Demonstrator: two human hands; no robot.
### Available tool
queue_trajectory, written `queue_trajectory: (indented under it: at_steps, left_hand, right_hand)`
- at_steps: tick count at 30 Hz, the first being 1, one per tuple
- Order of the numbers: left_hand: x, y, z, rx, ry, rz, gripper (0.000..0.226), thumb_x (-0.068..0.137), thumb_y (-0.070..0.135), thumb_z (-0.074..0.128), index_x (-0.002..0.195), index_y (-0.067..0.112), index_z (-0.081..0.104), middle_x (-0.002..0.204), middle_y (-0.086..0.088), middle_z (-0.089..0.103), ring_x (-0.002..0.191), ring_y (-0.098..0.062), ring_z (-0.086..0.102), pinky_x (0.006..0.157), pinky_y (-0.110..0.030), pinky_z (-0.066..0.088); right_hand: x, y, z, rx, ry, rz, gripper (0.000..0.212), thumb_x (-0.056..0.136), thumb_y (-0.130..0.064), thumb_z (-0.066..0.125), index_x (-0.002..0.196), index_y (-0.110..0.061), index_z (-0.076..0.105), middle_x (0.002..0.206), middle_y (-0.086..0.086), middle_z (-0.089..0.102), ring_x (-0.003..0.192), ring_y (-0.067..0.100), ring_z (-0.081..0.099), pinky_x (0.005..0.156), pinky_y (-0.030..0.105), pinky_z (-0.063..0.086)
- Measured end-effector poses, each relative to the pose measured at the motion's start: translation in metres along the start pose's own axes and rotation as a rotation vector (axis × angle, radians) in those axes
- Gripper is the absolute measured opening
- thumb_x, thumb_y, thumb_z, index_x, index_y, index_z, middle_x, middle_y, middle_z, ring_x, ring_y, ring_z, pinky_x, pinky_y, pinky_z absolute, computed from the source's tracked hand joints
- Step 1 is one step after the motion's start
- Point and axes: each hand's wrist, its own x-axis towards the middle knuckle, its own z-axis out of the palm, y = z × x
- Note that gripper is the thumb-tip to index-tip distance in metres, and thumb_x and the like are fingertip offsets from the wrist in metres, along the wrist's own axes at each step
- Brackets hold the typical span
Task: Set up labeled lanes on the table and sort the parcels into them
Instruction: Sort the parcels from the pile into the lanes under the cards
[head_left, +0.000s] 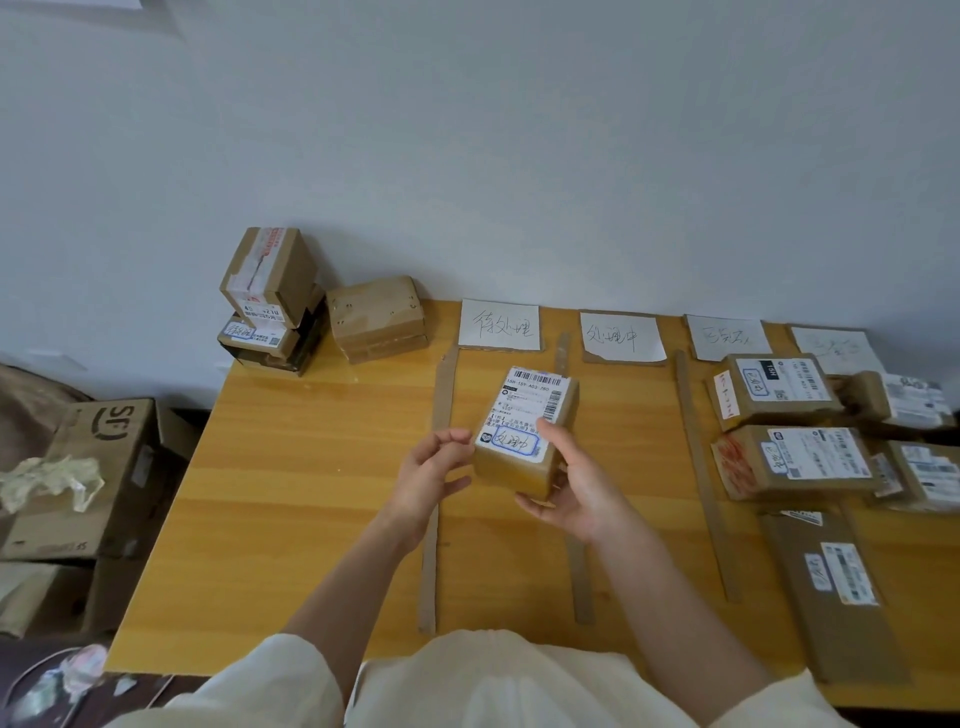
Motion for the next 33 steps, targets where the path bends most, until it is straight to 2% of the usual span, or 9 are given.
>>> queue_trajectory:
  at_steps: [4,6,12,16,19,23,25,29,33]
  left_hand:
    - [0.002,-0.003,0.0,0.008,0.021,0.01,0.023,0.082,0.02,0.061,0.105,0.017,0.067,0.106,-0.003,0.071,0.107,-0.022,0.065,0.098,-0.043,0.05]
    - [0.002,-0.003,0.002,0.022,0.027,0.008,0.028,0.079,0.022,0.061,0.106,0.018,0.067,0.109,-0.004,0.07,0.107,-0.022,0.065,0.098,-0.042,0.05]
    - [0.006,-0.004,0.008,0.029,0.034,-0.011,0.039,0.069,0.026,0.06,0.107,0.019,0.067,0.113,-0.004,0.069,0.106,-0.02,0.065,0.096,-0.04,0.051]
    - [0.016,-0.01,0.013,0.068,0.072,-0.026,0.029,0.076,0.023,0.063,0.104,0.019,0.068,0.109,-0.001,0.07,0.102,-0.019,0.065,0.093,-0.036,0.052]
    - [0.03,-0.023,0.014,0.323,0.143,-0.021,0.015,0.088,0.018,0.063,0.102,0.021,0.066,0.106,0.001,0.067,0.1,-0.018,0.062,0.084,-0.028,0.049]
    - [0.049,-0.035,0.022,0.899,0.083,-0.037,0.037,0.091,0.031,0.06,0.127,0.027,0.053,0.129,0.006,0.054,0.113,-0.017,0.057,0.077,-0.029,0.049]
    - [0.062,-0.038,0.028,1.064,0.075,-0.037,0.044,0.091,0.032,0.059,0.133,0.03,0.048,0.14,0.006,0.047,0.113,-0.018,0.056,0.075,-0.029,0.05]
    - [0.088,-0.045,0.041,1.237,0.016,-0.024,0.05,0.091,0.03,0.058,0.138,0.03,0.043,0.148,0.005,0.038,0.134,-0.02,0.037,0.099,-0.037,0.045]
    - [0.102,-0.048,0.05,1.296,-0.016,-0.022,0.051,0.093,0.031,0.055,0.142,0.029,0.04,0.152,0.004,0.032,0.14,-0.02,0.029,0.107,-0.037,0.039]
  right_hand:
    - [0.004,-0.006,-0.007,-0.042,0.037,-0.052,0.035,0.083,-0.044,0.067,0.11,-0.022,0.064,0.091,0.0,0.077,0.092,0.02,0.065,0.087,0.042,0.05]
    - [0.005,-0.007,-0.009,-0.048,0.037,-0.061,0.035,0.083,-0.045,0.067,0.11,-0.024,0.064,0.088,-0.001,0.077,0.092,0.02,0.065,0.087,0.041,0.049]
    - [0.006,-0.01,-0.013,-0.052,0.034,-0.053,0.033,0.085,-0.046,0.065,0.109,-0.024,0.065,0.092,-0.001,0.077,0.093,0.02,0.065,0.086,0.04,0.049]
    - [0.012,-0.012,-0.022,-0.033,0.088,-0.019,0.033,0.084,-0.047,0.065,0.109,-0.024,0.065,0.1,0.0,0.075,0.098,0.019,0.064,0.09,0.039,0.049]
    - [0.022,-0.015,-0.039,-0.038,0.236,-0.011,0.042,0.083,-0.052,0.064,0.114,-0.024,0.064,0.103,-0.003,0.073,0.104,0.015,0.062,0.103,0.036,0.041]
    - [0.039,-0.03,-0.07,0.104,0.391,0.023,0.059,0.08,-0.059,0.066,0.124,-0.02,0.059,0.109,0.003,0.068,0.105,0.02,0.061,0.093,0.033,0.047]
    - [0.05,-0.041,-0.082,0.151,0.416,0.033,0.065,0.08,-0.057,0.067,0.131,-0.019,0.053,0.112,0.007,0.064,0.108,0.023,0.058,0.098,0.038,0.047]
    - [0.073,-0.067,-0.091,0.254,0.408,0.03,0.066,0.086,-0.045,0.067,0.142,-0.019,0.042,0.124,0.01,0.058,0.119,0.029,0.052,0.108,0.047,0.04]
    - [0.094,-0.085,-0.087,0.23,0.434,0.055,0.071,0.083,-0.052,0.068,0.141,-0.021,0.042,0.128,0.008,0.056,0.12,0.025,0.051,0.107,0.045,0.04]
